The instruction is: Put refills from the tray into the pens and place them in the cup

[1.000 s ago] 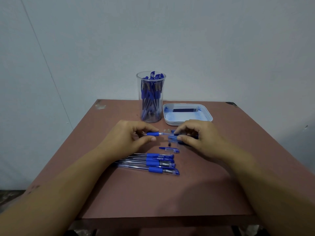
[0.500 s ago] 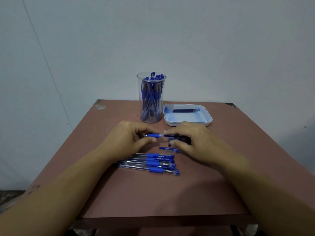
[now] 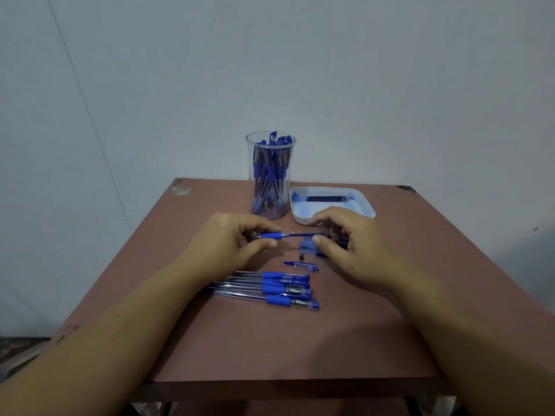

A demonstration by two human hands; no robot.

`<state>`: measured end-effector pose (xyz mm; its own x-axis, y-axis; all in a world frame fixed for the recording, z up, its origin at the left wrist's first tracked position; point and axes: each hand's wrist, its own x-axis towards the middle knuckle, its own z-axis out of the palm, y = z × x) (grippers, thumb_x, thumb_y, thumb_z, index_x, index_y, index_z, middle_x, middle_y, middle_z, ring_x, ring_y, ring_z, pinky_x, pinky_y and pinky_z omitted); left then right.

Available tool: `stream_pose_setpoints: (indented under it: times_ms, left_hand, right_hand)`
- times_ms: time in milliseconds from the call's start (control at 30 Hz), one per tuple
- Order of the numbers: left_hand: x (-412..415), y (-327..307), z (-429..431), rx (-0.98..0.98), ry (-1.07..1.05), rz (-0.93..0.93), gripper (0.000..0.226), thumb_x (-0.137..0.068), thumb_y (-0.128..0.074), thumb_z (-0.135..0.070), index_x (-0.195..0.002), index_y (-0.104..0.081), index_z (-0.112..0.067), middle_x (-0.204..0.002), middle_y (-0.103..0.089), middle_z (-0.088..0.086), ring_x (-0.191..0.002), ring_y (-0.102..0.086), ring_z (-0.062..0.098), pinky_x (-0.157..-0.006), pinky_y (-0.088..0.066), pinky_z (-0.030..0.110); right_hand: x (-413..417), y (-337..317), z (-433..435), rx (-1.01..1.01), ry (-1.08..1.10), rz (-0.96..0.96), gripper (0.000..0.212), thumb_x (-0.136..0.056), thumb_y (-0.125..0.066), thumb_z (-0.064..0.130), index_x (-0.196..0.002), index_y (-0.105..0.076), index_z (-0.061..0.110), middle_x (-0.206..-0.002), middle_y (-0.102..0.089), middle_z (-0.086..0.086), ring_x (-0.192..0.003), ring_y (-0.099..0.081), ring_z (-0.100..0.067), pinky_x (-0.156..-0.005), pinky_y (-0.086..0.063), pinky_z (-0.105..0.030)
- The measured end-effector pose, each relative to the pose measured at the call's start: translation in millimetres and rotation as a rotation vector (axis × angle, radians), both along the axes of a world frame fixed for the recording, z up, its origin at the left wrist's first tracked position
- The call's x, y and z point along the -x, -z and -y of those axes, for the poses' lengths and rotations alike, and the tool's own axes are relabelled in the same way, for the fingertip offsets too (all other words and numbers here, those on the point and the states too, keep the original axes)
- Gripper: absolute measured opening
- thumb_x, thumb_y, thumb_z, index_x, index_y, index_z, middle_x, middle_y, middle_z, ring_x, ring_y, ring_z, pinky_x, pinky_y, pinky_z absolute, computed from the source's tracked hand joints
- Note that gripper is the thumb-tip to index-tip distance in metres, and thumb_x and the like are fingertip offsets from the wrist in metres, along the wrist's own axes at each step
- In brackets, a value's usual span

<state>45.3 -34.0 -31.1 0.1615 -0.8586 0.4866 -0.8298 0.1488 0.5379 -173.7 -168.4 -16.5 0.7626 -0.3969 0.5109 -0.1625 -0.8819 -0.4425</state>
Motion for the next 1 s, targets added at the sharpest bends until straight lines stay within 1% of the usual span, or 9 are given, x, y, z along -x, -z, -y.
stream_pose_setpoints:
  times_ms: [67, 133, 233, 333, 467, 633, 767, 900, 1000]
  left_hand:
    - [0, 0, 0, 0.001, -0.004, 0.002, 0.021, -0.082, -0.074, -0.04, -0.103, -0.074, -0.039, -0.088, -0.073, -0.019, -0.078, -0.067, 0.01, -0.074, -0.056, 0.037]
    - [0, 0, 0, 0.002, -0.004, 0.013, 0.021, -0.082, -0.074, -0.041, -0.104, -0.074, -0.039, -0.088, -0.073, -0.019, -0.077, -0.067, 0.01, -0.073, -0.056, 0.037]
    - [1, 1, 0, 0.001, 0.012, 0.011, 0.022, -0.083, -0.074, -0.042, -0.104, -0.074, -0.038, -0.09, -0.073, -0.02, -0.079, -0.069, 0.009, -0.074, -0.056, 0.037]
    - [1, 0, 0, 0.006, 0.012, 0.007, 0.022, -0.083, -0.074, -0.039, -0.105, -0.074, -0.037, -0.091, -0.073, -0.021, -0.082, -0.069, 0.006, -0.075, -0.056, 0.037]
    - [-1, 0, 0, -0.001, 0.011, 0.02, 0.023, -0.083, -0.073, -0.042, -0.105, -0.074, -0.038, -0.091, -0.073, -0.021, -0.082, -0.069, 0.008, -0.074, -0.057, 0.037]
    - [-2, 0, 0, 0.014, 0.002, 0.015, 0.023, -0.083, -0.073, -0.042, -0.105, -0.073, -0.039, -0.09, -0.073, -0.019, -0.081, -0.069, 0.009, -0.074, -0.057, 0.037]
    - [-4, 0, 0, 0.019, -0.003, 0.013, 0.023, -0.083, -0.073, -0.043, -0.106, -0.072, -0.039, -0.089, -0.073, -0.018, -0.079, -0.069, 0.012, -0.074, -0.057, 0.039]
    - [-4, 0, 0, 0.023, -0.011, 0.008, 0.023, -0.083, -0.072, -0.045, -0.106, -0.074, -0.038, -0.089, -0.073, -0.02, -0.082, -0.068, 0.006, -0.075, -0.057, 0.037]
    - [-3, 0, 0, 0.02, -0.017, 0.001, 0.021, -0.083, -0.075, -0.038, -0.104, -0.074, -0.038, -0.089, -0.073, -0.019, -0.082, -0.068, 0.005, -0.075, -0.056, 0.037]
  right_hand:
    - [-1, 2, 3, -0.02, 0.041, 0.015, 0.018, -0.088, -0.065, 0.024, -0.089, -0.055, 0.039, -0.084, -0.06, 0.015, -0.078, -0.057, -0.009, -0.065, -0.048, -0.023]
    - [-5, 5, 1, -0.022, 0.04, 0.015, 0.023, -0.088, -0.067, 0.022, -0.083, -0.055, 0.04, -0.081, -0.059, 0.015, -0.076, -0.056, -0.01, -0.065, -0.045, -0.02]
    - [-12, 7, -5, -0.014, -0.03, -0.01, 0.017, -0.09, -0.065, 0.024, -0.099, -0.065, 0.038, -0.088, -0.061, 0.015, -0.081, -0.057, -0.01, -0.069, -0.044, -0.019]
    - [-11, 6, -7, -0.035, -0.041, -0.029, 0.026, -0.092, -0.063, 0.025, -0.114, -0.065, 0.038, -0.093, -0.06, 0.015, -0.087, -0.056, -0.007, -0.072, -0.04, -0.012]
    - [-10, 3, -10, -0.09, -0.045, -0.005, 0.026, -0.091, -0.063, 0.018, -0.107, -0.061, 0.039, -0.093, -0.06, 0.014, -0.085, -0.056, -0.008, -0.073, -0.041, -0.013]
    - [-11, 3, -10, -0.132, -0.023, -0.015, 0.038, -0.093, -0.06, 0.014, -0.119, -0.059, 0.041, -0.091, -0.054, 0.018, -0.086, -0.051, -0.003, -0.075, -0.038, -0.009]
    - [-11, 6, 1, 0.004, 0.031, -0.207, 0.022, -0.09, -0.066, 0.03, -0.108, -0.067, 0.042, -0.095, -0.049, 0.019, -0.097, -0.044, -0.004, -0.084, -0.038, -0.022]
    - [-14, 7, 2, 0.028, 0.009, -0.299, 0.019, -0.086, -0.068, 0.04, -0.105, -0.07, 0.042, -0.102, -0.044, 0.019, -0.103, -0.039, -0.007, -0.091, -0.035, -0.023]
    - [-15, 6, 2, 0.009, 0.006, -0.303, 0.013, -0.086, -0.07, 0.038, -0.098, -0.071, 0.04, -0.103, -0.045, 0.017, -0.104, -0.039, -0.007, -0.09, -0.034, -0.02]
